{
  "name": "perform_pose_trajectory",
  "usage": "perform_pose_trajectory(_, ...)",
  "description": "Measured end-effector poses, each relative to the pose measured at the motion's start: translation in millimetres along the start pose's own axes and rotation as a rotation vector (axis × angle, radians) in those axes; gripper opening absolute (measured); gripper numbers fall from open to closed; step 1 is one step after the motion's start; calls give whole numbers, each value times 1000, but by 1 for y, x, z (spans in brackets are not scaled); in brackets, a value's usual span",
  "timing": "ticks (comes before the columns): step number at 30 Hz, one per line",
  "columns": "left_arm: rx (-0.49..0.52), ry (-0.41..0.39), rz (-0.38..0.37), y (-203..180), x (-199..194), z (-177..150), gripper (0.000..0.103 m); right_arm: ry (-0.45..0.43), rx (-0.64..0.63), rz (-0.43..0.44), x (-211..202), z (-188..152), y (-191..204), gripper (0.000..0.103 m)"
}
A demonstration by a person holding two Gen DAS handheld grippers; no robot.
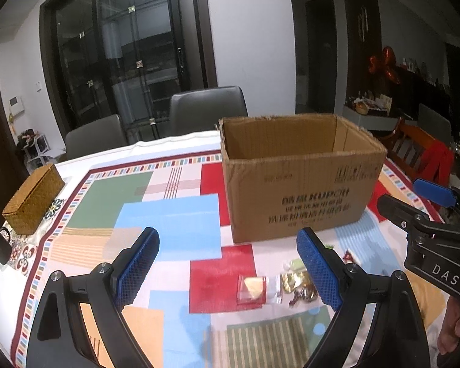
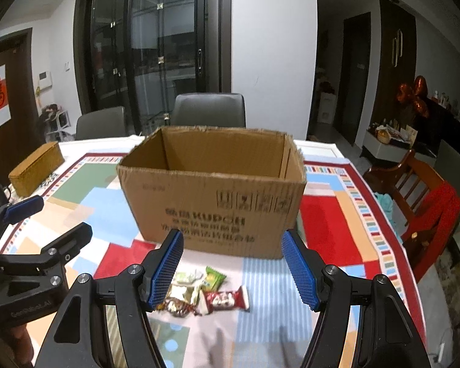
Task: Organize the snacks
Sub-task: 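Withdraw both open tools from the box toward the remaining snacks, then grasp the clear-wrapped yellow cake with the left tool while the right tool grasps the red cake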
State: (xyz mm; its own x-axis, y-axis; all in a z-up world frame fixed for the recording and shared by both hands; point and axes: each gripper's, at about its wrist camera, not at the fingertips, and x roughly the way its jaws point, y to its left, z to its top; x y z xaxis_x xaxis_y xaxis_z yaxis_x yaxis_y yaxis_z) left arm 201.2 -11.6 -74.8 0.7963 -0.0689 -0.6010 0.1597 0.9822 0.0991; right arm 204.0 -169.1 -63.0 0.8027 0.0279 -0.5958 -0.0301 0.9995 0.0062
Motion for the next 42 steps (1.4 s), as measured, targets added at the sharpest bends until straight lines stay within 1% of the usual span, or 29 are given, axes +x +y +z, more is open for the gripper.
perform_pose_trajectory(7, 35, 54, -28, -4, 20, -25, 91, 44, 3, 8, 9, -23, 6, 68)
perform_pose_trajectory(14, 68, 86, -47, -10, 37, -39, 91, 93, -3, 5, 23, -44, 10, 68)
perform_pose_trajectory(28, 60, 168, -79, -18, 73, -60, 88, 163, 4, -2, 54, -64, 2, 68)
perform_pose_trajectory(42, 56, 211, -93, -21, 96, -69, 88, 217, 12, 12, 79, -76, -1, 68)
